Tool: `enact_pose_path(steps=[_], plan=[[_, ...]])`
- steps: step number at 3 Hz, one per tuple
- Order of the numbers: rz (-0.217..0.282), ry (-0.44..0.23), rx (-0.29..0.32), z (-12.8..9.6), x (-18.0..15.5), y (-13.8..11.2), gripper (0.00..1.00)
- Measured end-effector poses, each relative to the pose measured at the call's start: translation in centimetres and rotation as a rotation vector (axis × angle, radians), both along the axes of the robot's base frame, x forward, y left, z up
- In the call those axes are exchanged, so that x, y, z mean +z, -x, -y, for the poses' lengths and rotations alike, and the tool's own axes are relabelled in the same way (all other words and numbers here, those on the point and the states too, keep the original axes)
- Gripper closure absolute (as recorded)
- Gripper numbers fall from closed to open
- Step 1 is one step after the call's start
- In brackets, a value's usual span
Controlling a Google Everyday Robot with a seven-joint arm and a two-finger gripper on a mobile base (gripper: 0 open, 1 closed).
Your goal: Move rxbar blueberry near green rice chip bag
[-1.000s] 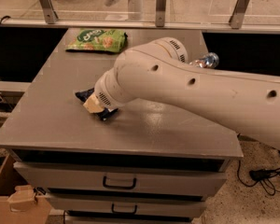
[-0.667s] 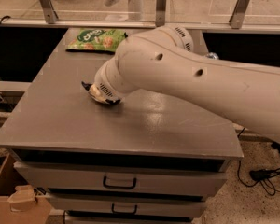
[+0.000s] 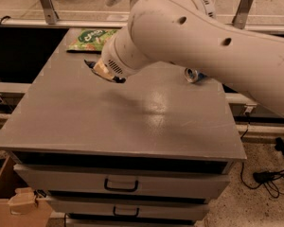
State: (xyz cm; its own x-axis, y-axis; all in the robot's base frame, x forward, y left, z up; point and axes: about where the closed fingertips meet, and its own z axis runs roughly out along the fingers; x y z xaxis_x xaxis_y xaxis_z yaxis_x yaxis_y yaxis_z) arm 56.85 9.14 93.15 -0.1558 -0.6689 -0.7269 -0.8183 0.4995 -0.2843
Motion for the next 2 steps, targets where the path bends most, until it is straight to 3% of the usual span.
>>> enact_pose_path(steps=[2], plan=[[0.018,0.012,-0.014,0.47,-0.13,-0.95,1.0]])
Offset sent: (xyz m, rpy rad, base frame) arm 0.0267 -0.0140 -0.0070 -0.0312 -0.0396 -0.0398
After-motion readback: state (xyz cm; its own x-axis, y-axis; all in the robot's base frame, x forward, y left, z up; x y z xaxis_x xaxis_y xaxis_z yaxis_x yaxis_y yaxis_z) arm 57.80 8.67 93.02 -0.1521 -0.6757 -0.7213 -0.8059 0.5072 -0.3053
